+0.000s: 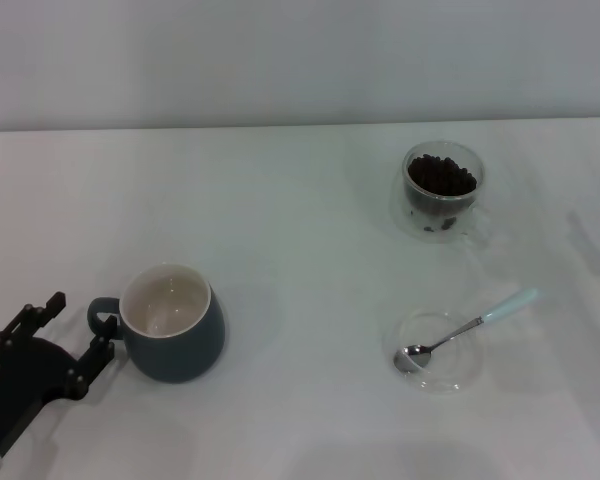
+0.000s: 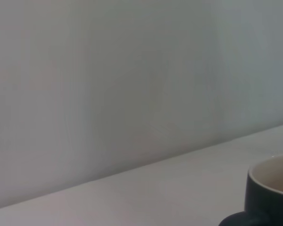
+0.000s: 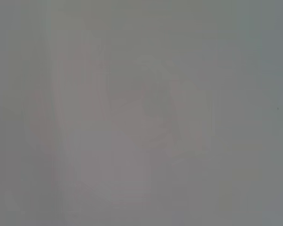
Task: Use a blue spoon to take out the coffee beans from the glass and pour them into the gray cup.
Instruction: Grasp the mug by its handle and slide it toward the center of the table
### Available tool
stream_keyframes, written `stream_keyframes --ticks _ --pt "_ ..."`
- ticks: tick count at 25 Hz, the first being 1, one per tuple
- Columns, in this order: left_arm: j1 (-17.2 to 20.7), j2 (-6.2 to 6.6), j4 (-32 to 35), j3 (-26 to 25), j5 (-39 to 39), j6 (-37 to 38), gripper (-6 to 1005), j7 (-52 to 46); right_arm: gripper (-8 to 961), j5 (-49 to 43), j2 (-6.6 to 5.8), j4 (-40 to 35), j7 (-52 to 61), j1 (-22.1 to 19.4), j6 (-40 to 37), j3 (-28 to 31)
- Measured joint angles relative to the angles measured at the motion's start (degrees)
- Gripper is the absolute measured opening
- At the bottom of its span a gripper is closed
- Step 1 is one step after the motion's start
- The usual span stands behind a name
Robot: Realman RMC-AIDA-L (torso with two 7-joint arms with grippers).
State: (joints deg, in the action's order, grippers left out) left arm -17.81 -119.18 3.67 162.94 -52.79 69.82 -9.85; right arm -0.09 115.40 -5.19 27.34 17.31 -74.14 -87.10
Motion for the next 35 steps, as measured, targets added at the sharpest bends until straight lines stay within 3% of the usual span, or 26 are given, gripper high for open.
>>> stream_keyframes --ticks 5,10,18,24,35 --pt "-1.0 0.0 0.1 0.0 -0.2 -1.5 675 0.0 873 0.1 0.0 -0.1 0.0 0.0 0.0 0.1" --pt "-1.5 -0.11 0.4 0.0 0.0 -2.1 612 0.0 873 0.3 0.0 -0.1 0.0 0.1 0.0 0.2" --pt "-1.7 -0.32 2.0 0.0 -0.2 -2.7 392 3.0 873 0.3 0.0 -0.2 0.0 0.3 0.0 0.2" --pt "-1.9 -0.27 3.9 0.0 -0.3 -3.2 156 7.4 873 0.2 0.0 -0.3 0.0 0.4 0.0 0.1" --pt "-4.5 -0.37 5.9 -0.1 -0.3 -4.9 100 7.9 872 -0.1 0.0 -0.9 0.5 0.4 0.0 -0.2"
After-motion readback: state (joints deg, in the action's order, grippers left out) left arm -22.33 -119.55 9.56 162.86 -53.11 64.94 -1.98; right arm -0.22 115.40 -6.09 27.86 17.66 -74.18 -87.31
